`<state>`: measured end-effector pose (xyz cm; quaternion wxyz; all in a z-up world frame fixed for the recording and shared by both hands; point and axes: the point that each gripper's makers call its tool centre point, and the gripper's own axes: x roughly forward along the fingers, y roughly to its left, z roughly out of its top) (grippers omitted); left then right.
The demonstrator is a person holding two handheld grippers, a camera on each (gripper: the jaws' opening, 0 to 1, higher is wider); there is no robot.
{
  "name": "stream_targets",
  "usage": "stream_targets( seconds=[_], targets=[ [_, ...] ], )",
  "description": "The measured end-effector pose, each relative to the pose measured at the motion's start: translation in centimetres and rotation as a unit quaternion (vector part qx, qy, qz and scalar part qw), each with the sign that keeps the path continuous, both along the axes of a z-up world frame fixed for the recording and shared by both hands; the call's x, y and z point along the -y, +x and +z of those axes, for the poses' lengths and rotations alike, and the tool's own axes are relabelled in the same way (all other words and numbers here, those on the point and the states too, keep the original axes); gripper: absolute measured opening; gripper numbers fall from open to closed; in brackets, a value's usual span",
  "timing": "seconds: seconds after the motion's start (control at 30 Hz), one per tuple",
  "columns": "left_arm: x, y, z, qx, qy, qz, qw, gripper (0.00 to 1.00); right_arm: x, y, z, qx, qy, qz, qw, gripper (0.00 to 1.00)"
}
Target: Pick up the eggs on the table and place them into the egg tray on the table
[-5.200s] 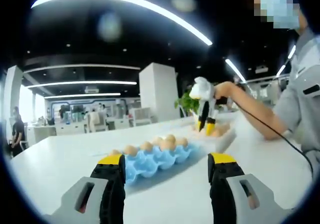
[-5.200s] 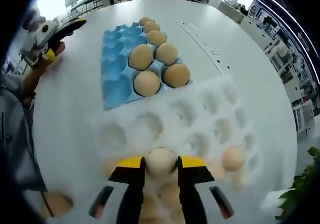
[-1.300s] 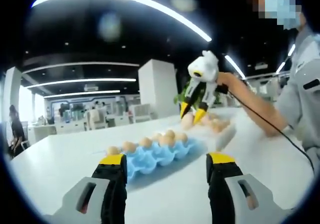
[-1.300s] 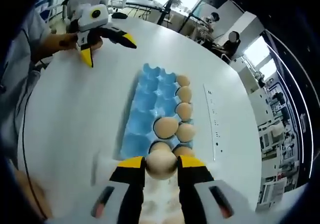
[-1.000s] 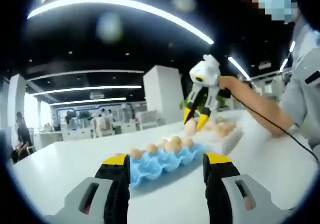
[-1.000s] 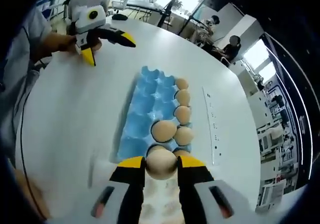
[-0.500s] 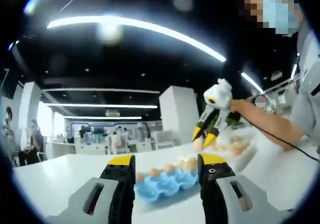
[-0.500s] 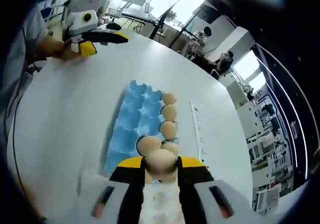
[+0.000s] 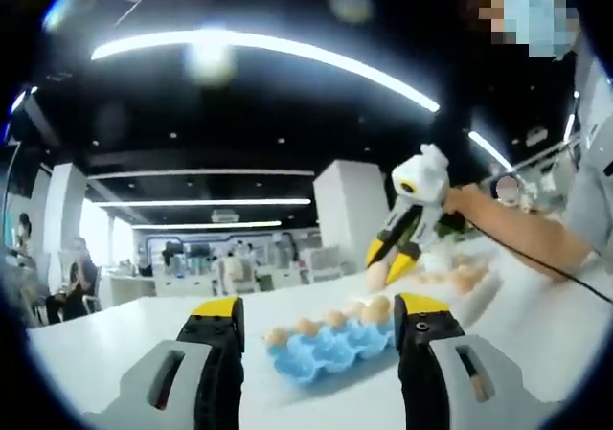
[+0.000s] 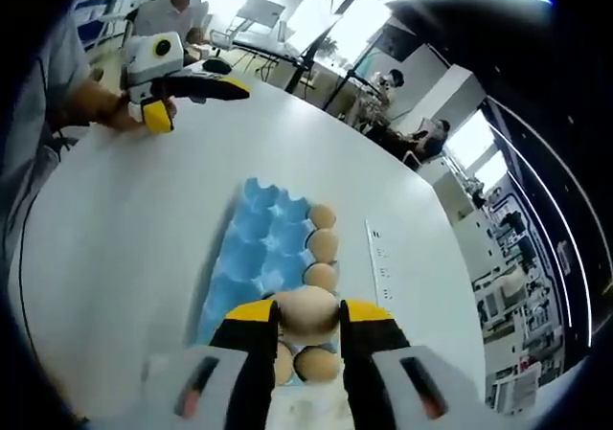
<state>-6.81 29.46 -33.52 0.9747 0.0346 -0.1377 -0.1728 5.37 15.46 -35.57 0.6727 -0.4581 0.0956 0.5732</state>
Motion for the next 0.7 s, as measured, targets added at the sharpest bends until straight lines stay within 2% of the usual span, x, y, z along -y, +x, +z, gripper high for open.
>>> stream_targets(
  seconds=[0.13, 0.27, 0.7],
  targets=[
    [-0.2, 0.0, 0.1, 0.002, -0.003, 0.004, 1.0, 0.67, -0.9, -0.1, 0.1, 0.002, 0.012, 0.009, 0.9999, 0.27],
    [-0.6, 0.2, -0.1, -0.007, -0.007, 0.009, 0.9999, 0.69, -1.7, -0.4, 0.0, -0.02, 0.03, 0.016, 0.9992, 0.27],
    [-0.8, 0.4, -0.5, -0.021, -0.013, 0.008, 0.9997, 0.71, -2.9, -0.2, -0.4, -0.047, 0.052, 0.008, 0.9975, 0.27]
  ],
)
